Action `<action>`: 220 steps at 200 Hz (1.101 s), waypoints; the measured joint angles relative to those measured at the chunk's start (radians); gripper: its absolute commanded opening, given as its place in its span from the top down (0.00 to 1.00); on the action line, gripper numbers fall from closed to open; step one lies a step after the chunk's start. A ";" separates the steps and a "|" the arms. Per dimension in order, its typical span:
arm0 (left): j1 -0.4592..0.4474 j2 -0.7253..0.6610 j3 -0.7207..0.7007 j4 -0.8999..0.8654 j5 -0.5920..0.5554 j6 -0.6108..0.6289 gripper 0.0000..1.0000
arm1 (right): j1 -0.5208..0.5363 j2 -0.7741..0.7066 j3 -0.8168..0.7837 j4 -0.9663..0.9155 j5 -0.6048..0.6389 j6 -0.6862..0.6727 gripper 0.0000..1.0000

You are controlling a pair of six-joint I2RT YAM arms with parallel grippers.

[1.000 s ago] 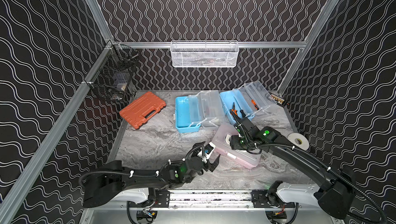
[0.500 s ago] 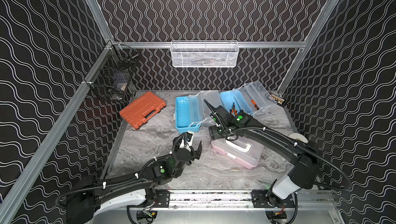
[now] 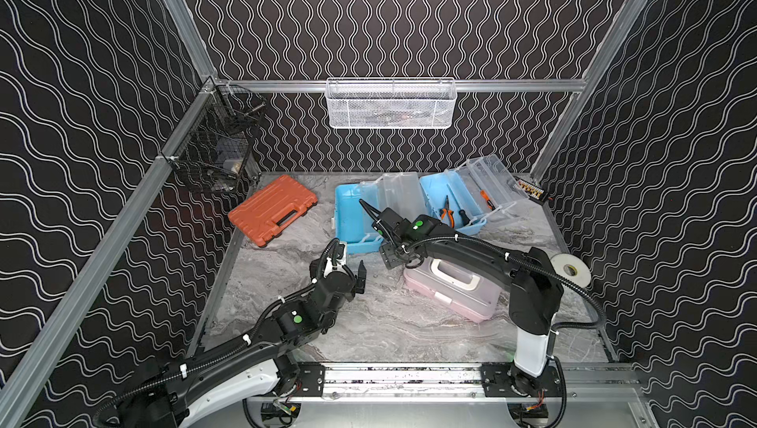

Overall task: Close toolboxes
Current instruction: Move the toolbox to the center of the board.

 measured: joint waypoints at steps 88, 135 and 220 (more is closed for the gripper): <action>0.045 0.093 0.005 0.022 0.065 -0.023 0.01 | -0.021 -0.023 -0.176 -0.068 0.228 0.079 0.21; 0.090 0.125 0.020 0.039 0.121 -0.026 0.01 | -0.116 -0.100 -0.273 -0.049 0.243 0.105 0.20; 0.124 0.145 0.027 0.055 0.175 -0.034 0.01 | -0.238 -0.133 -0.248 0.032 0.198 0.041 0.16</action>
